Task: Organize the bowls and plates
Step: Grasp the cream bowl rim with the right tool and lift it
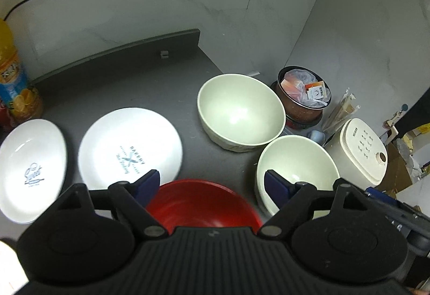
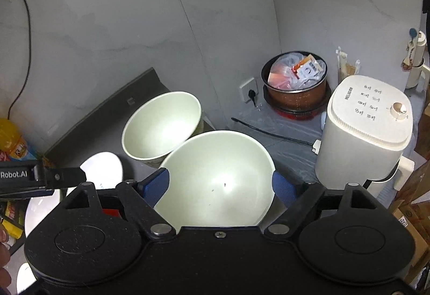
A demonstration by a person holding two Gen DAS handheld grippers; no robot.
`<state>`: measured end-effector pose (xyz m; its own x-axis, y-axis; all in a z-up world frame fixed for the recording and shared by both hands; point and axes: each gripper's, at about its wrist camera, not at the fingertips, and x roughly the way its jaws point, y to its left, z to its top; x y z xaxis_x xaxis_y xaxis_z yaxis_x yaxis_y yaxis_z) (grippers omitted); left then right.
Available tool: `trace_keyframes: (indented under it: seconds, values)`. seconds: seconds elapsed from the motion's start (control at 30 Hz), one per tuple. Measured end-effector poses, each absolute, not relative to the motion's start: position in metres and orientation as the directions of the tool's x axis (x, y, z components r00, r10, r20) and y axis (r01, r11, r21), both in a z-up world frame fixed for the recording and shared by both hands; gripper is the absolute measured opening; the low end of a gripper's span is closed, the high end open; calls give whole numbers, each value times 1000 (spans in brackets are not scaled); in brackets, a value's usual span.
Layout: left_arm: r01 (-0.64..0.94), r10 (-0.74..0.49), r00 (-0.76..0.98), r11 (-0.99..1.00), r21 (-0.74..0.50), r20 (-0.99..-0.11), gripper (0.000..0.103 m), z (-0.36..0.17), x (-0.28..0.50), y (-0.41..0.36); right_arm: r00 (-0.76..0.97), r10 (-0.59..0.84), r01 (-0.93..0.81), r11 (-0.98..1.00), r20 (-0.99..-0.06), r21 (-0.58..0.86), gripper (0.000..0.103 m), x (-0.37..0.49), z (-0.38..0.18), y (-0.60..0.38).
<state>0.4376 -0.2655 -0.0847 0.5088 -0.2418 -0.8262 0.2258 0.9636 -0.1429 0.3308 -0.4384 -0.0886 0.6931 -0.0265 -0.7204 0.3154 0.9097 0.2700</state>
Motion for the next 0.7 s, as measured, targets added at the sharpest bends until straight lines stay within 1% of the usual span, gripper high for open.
trace_keyframes:
  seconds: [0.07, 0.1, 0.17, 0.3, 0.4, 0.53, 0.6, 0.7]
  values:
    - [223, -239, 504, 964, -142, -830, 81, -88, 444, -273, 680, -12, 315, 908, -734, 277, 76, 338, -93, -444]
    - [221, -237, 499, 965, -141, -833, 81, -91, 448, -278, 675, -5, 311, 909, -738, 278, 75, 341, -95, -447]
    - [216, -233, 491, 966, -141, -840, 77, -96, 455, -285, 666, 1, 304, 913, -746, 272, 75, 347, -99, -452]
    - [207, -227, 471, 968, -143, -853, 73, -108, 469, -301, 642, 4, 302, 918, -766, 258, 74, 360, -107, -463]
    - [209, -225, 458, 968, -141, -860, 72, -117, 477, -312, 624, 10, 306, 917, -781, 256, 70, 370, -113, -473]
    - [199, -219, 427, 969, -145, -878, 64, -130, 485, -322, 605, 15, 300, 922, -796, 246, 68, 378, -121, -480]
    - [196, -220, 412, 969, -150, -884, 63, -136, 488, -326, 586, 22, 294, 926, -810, 237, 62, 382, -126, -483]
    - [198, -226, 387, 967, -158, -894, 57, -144, 492, -333, 553, 42, 295, 924, -832, 243, 57, 387, -135, -488]
